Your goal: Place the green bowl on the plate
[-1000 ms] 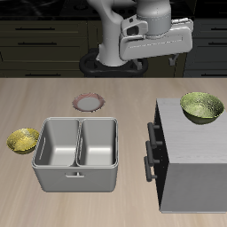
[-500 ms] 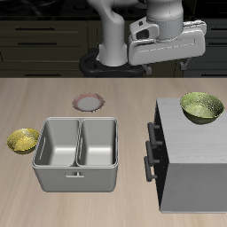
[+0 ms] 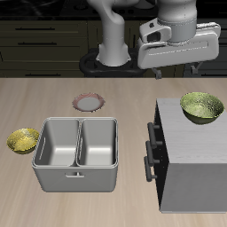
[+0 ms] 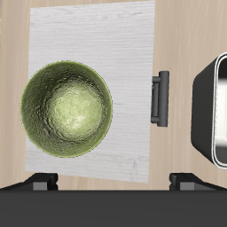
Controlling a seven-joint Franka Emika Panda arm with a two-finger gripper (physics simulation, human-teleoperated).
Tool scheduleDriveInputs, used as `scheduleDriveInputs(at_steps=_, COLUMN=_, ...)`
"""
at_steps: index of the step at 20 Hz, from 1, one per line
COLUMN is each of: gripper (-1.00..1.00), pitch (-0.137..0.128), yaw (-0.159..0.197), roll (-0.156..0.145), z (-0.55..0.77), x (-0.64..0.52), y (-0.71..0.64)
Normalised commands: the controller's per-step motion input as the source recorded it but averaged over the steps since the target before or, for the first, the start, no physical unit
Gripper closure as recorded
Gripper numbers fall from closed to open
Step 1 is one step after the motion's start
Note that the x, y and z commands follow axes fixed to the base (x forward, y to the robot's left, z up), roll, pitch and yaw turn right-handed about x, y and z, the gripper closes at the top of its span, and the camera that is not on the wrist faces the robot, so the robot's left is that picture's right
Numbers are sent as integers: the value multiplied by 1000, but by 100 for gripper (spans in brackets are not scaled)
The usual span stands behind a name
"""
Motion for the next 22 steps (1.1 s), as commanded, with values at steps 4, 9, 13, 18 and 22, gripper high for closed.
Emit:
scheduleDriveInputs(at_steps=4, gripper=-100, pitch=0, yaw=-4, roll=5, z=28, x=173, y=186)
scheduleDriveInputs(at_steps=9, gripper=-100, pitch=7, yaw=-22, roll=-6, z=-20, x=135, y=73)
scheduleDriveInputs(at_steps=13, gripper=-100, pitch=29, yaw=0, roll=2, z=-170, x=37, y=-35)
scheduleDriveInputs(at_steps=18, gripper=-100, pitch=7, yaw=36, roll=5, z=-349, x=140, y=-26)
scheduleDriveInputs(at_steps=22, gripper=-100, pitch=47, yaw=-22, roll=5, z=-310, x=10, y=9)
